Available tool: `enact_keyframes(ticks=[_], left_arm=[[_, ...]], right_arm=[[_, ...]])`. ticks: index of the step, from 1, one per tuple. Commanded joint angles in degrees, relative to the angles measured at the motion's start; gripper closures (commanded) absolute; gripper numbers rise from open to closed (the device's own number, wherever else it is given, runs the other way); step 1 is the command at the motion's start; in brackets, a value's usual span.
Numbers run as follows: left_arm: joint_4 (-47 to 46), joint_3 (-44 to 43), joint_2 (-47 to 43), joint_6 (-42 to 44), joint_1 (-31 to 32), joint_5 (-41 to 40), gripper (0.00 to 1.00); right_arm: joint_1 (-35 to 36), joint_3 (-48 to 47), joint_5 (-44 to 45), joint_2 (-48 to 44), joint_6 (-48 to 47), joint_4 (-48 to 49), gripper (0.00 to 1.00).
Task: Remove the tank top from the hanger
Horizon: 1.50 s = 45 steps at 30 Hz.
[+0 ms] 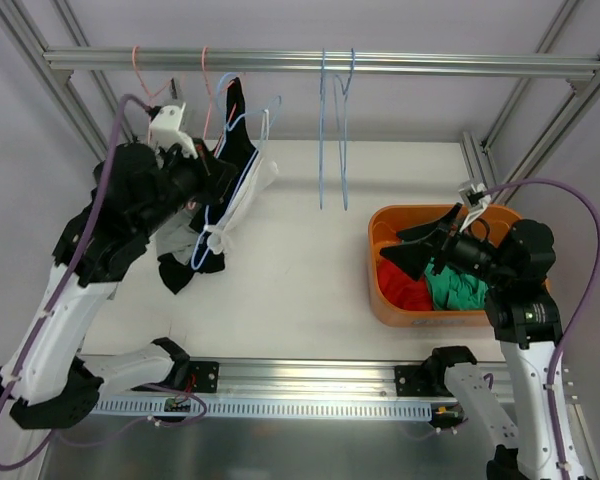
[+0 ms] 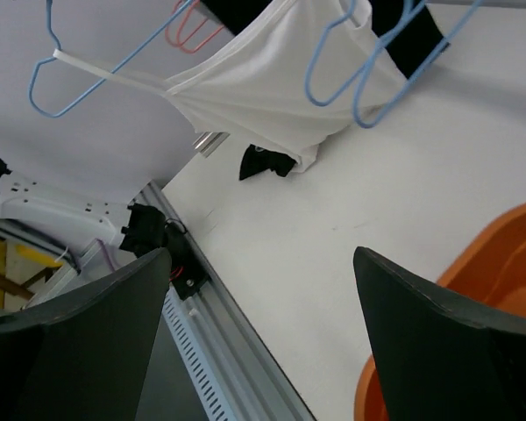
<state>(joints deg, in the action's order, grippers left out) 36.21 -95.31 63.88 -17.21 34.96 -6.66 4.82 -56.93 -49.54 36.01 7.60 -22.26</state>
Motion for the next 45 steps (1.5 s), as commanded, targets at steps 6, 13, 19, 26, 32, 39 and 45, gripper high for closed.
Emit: enact_keyframes(ticks=[6, 13, 19, 26, 32, 39, 45], left_arm=[[-2.81, 9.52, -15.52, -1.68, 0.46, 16.73, 1.00], [-1.58, 17.59, -27.12, -6.69, 0.46, 23.79, 1.00], [-1.40, 21.56, -33.10, -11.44, 0.46, 25.55, 1.00], [-1.14, 22.97, -34.35, -13.28, 0.46, 26.61, 1.00], [-1.14, 22.97, -33.82, -13.11, 0.46, 25.03, 1.00], [-1.14, 21.66, -33.38, -12.32, 0.46, 23.26, 1.00], [-1.22, 21.57, -31.80, -12.41, 0.46, 24.41, 1.00]], right_arm=[[24.66, -10.48, 6.62, 10.46, -2.76, 6.00, 0.16], [43.86, -19.26, 27.63, 23.20, -12.51, 6.79, 0.33], [48.35, -22.52, 41.70, 31.66, -16.38, 13.20, 0.45], [48.70, -25.51, 43.57, 38.43, -16.56, 17.78, 0.55], [48.88, -24.90, 42.34, 39.40, -16.30, 18.48, 0.55], [49.06, -19.63, 41.11, 34.58, -14.63, 19.53, 0.54], [49.15, -20.41, 39.25, 34.30, -14.45, 20.15, 0.55]])
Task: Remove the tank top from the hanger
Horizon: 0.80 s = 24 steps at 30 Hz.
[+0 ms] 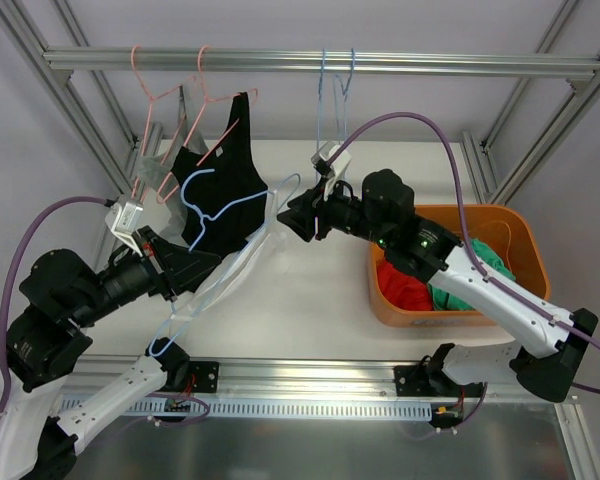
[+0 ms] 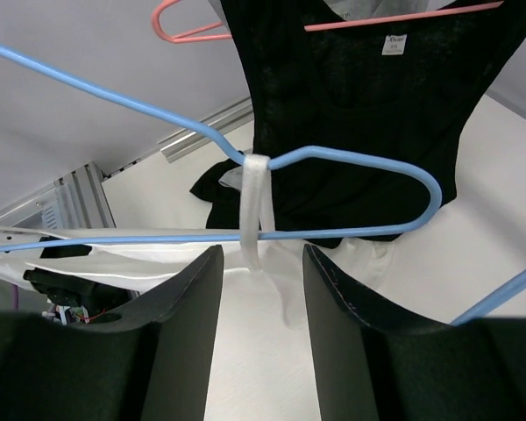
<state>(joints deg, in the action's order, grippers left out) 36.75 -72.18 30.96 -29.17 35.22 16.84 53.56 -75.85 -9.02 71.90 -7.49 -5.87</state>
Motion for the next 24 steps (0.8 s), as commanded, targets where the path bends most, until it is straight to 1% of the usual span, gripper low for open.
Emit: enact_keyframes(ticks=[1, 6, 11, 12, 14, 17, 20, 24], left_arm=[[-1.68, -1.56, 1.12, -0.45, 0.20, 0.57, 1.00], [-1.68, -1.56, 0.94, -0.10, 0.20, 0.21, 1.00], [-1.77, -1.82, 1.38, -0.19, 0.28, 1.35, 1.00], [-1.68, -1.82, 1.30, -0.10, 0.20, 1.44, 1.00], [-1.68, -1.73, 1.21, -0.10, 0.20, 1.35, 1.00], [-1.68, -1.56, 1.03, 0.16, 0.20, 1.09, 1.00], [-1.68, -1.47, 0.94, 0.34, 0.20, 0.91, 1.00], [-1.68, -1.03, 1.12, 0.52, 0.29, 0.91, 1.00]], right_arm=[[0.40, -1.84, -1.09, -1.32, 0.63, 3.50, 0.55], [0.40, -2.81, -0.39, -0.53, 0.46, 3.41, 0.55], [0.32, -5.35, 0.23, 3.32, -0.25, 3.14, 0.56], [0.32, -5.79, 0.31, 3.77, -0.16, 3.14, 0.58], [0.32, -6.76, 0.75, 4.47, -0.34, 3.23, 0.59], [0.32, -7.55, 1.10, 5.18, -0.25, 3.06, 0.72], [0.23, -7.29, 2.07, 4.92, -0.34, 3.06, 0.73], [0.23, -7.46, 2.69, 4.83, -0.07, 3.14, 0.78]])
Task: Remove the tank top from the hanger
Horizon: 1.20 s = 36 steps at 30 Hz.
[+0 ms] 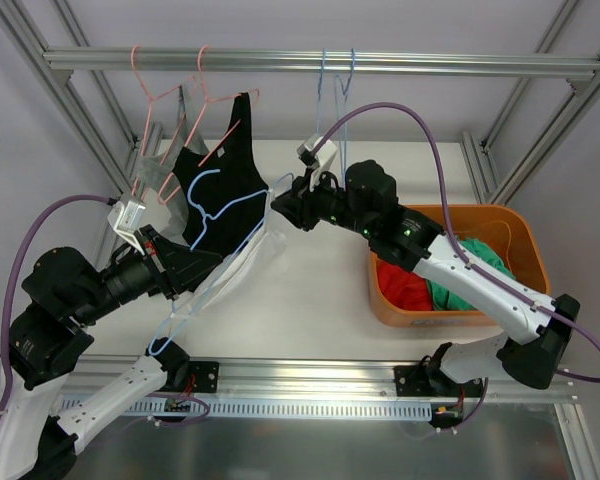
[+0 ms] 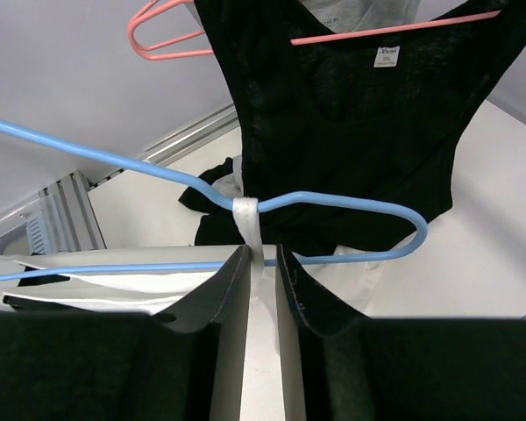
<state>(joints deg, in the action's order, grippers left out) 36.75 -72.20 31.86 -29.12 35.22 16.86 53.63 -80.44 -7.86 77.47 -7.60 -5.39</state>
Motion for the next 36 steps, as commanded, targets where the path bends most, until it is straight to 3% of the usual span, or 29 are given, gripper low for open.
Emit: enact_keyframes(ticks=[1, 4, 8, 14, 22, 29, 36], left_arm=[[-1.68, -0.83, 0.31, 0.47, 0.29, 0.63, 1.00], [-1.77, -0.40, 0.22, 0.56, 0.20, -0.07, 1.00], [-1.68, -0.39, 0.22, 0.73, 0.20, -0.51, 1.00], [-1.68, 0.66, -0.13, 0.91, 0.20, -2.45, 1.00], [-1.68, 1.19, 0.58, 1.00, 0.28, 0.89, 1.00], [-1.68, -1.79, 0.40, 1.61, 0.20, 4.58, 1.00], [-6.76, -12.15, 2.33, 4.95, 0.20, 5.72, 1.00]], right_arm=[[0.16, -2.88, 1.36, -0.66, 0.12, 2.66, 0.80], [0.25, -3.05, 0.56, -0.57, 0.65, 3.10, 1.00], [0.16, -2.88, 2.14, -1.00, 0.65, 3.19, 1.00], [-0.27, -0.59, 13.90, -3.55, 1.79, 4.07, 1.00], [-6.25, -0.41, 15.94, -5.14, 5.39, 4.07, 1.00], [-11.17, -4.54, 9.02, -2.33, 5.05, -0.06, 1.00], [-11.17, -2.70, -2.59, -6.89, 6.71, -0.94, 1.00]])
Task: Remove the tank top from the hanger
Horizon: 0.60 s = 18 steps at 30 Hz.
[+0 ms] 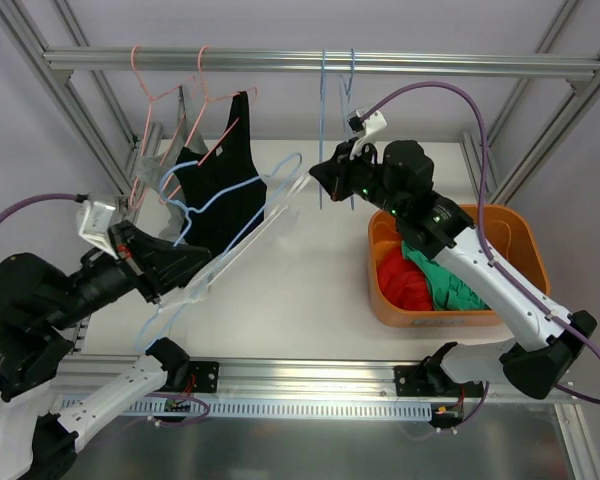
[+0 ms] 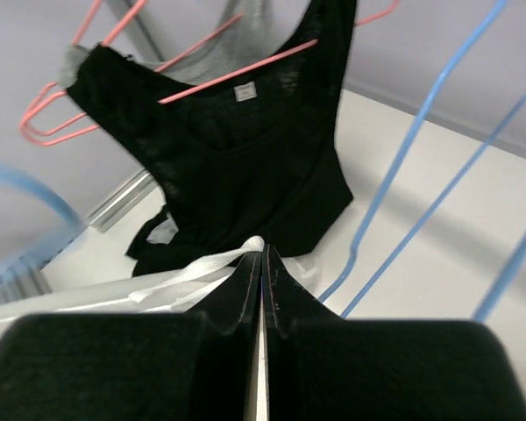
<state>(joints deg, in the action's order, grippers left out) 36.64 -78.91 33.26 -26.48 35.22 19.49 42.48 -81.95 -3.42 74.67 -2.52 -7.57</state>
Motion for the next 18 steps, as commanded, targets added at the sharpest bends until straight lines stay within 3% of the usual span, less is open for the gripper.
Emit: enact_keyframes(ticks=[1, 7, 13, 15, 18], left_arm=[[-9.02, -6.07, 1.28, 2.48, 0.20, 3.45, 1.00], [-38.18, -5.38, 9.01, 2.66, 0.28, 8.46, 1.00], [-64.81, -4.23, 18.50, 8.19, 0.28, 4.09, 1.00], [-66.00, -6.50, 22.53, 9.51, 0.28, 2.31, 1.00], [-68.44, -5.47, 25.80, 11.54, 0.28, 1.52, 1.00]], right_arm=[[0.06, -1.19, -8.17, -5.06, 1.99, 0.72, 1.00], [0.32, -2.85, -15.65, -13.49, 3.93, -2.88, 1.00], [0.32, -18.40, -16.97, -16.23, 0.34, -17.02, 1.00], [0.32, -21.58, -17.41, -15.88, -0.02, -20.71, 1.00], [0.50, -17.48, -20.13, -15.61, 0.94, -21.69, 1.00]])
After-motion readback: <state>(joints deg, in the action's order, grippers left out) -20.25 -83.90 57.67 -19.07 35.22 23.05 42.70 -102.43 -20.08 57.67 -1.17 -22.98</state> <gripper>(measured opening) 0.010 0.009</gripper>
